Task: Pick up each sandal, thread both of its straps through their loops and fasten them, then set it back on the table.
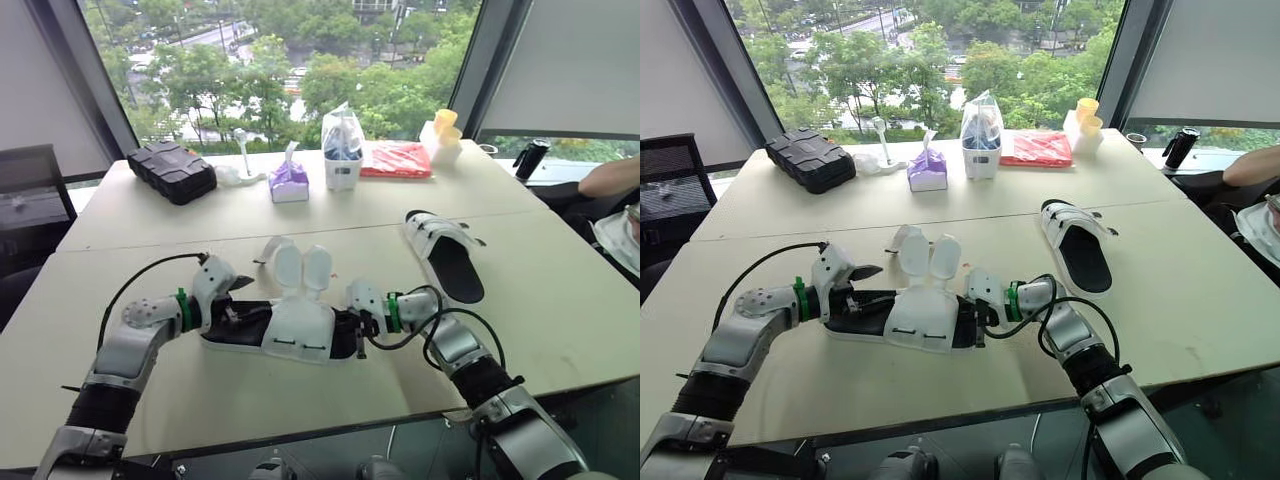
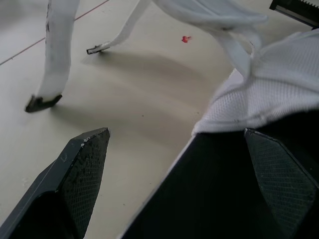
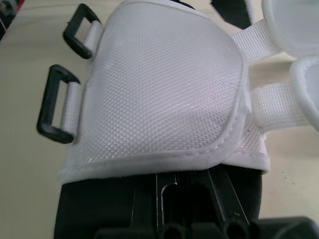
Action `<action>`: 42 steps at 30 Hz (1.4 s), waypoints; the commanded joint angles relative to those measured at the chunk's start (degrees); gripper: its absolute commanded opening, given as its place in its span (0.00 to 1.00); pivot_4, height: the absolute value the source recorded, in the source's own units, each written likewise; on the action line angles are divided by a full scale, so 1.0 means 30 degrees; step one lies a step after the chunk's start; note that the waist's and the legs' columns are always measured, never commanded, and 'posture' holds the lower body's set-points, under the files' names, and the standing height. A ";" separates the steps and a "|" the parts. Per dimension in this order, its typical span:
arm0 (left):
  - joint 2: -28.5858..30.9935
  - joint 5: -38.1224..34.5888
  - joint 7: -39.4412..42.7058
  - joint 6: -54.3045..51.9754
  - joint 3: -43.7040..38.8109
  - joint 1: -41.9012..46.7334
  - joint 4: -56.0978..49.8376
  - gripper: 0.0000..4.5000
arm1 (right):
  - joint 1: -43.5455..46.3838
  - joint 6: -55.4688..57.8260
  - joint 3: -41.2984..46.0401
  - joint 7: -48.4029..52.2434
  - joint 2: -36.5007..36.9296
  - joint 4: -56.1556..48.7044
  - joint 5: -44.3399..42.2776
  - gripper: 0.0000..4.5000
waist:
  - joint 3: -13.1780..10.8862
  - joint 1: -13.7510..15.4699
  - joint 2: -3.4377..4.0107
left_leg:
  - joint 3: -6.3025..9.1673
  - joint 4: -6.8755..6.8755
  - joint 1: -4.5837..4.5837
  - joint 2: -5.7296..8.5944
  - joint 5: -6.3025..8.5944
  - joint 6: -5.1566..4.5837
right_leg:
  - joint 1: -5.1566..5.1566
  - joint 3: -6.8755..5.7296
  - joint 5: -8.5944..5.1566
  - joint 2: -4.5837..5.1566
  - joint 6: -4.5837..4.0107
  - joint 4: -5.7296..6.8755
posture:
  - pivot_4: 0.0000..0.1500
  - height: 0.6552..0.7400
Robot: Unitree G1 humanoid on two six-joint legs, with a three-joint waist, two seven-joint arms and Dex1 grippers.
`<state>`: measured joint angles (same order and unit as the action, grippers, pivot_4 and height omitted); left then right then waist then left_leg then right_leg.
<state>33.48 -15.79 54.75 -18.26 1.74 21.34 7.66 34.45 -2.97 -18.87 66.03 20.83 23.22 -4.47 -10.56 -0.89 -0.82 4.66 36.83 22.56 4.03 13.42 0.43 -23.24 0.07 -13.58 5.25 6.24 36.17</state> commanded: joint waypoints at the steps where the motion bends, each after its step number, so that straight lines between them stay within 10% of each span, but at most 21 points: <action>1: -0.0257 -0.0418 -0.0023 -0.0345 -0.0011 0.0019 -0.1076 1.00 | -0.0228 0.1127 -0.0101 -0.0653 -0.0357 -0.0439 0.0276 0.01 | 0.0000 -0.0003 0.0000 | 0.0001 0.0000 0.0000 0.0000 0.0000 0.0000 | -0.0001 0.0000 0.0000 0.0000 0.0000 -0.0002 | 1.00 1.00; 42: -0.1761 -0.0338 -0.1684 -0.1827 0.0690 -0.1046 -0.3694 1.00 | -0.2496 0.4790 -0.2292 -0.1097 -0.0425 -0.4612 0.1463 0.01 | 0.0003 -0.0027 -0.0005 | -0.0004 -0.0274 -0.0032 0.0014 -0.0009 0.0018 | -0.0052 0.0112 -0.0047 -0.0052 -0.0071 -0.0065 | 1.00 1.00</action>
<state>28.23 -16.57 49.71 -24.73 3.78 17.68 -2.27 28.21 11.36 -21.42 62.15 19.59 7.23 -2.45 -10.55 -0.97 -0.83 4.64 36.01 22.46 4.07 13.39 0.48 -23.39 0.40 -13.72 5.09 6.03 35.98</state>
